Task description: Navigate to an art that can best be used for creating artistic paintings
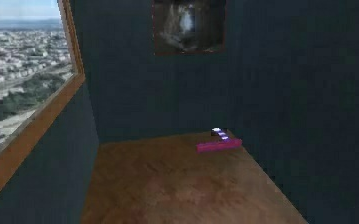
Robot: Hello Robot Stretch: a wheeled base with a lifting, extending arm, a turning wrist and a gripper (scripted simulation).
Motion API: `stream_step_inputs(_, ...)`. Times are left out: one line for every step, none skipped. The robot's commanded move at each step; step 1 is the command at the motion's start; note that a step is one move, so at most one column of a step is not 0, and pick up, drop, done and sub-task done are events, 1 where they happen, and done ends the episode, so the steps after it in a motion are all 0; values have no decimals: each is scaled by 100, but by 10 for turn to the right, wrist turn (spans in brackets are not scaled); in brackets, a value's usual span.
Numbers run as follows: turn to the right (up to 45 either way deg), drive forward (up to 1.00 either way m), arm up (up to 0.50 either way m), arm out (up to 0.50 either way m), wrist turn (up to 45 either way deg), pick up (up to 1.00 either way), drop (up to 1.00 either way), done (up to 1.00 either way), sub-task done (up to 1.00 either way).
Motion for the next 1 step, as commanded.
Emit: stream_step_inputs(0,100,0,0,0,0,0,0,0)
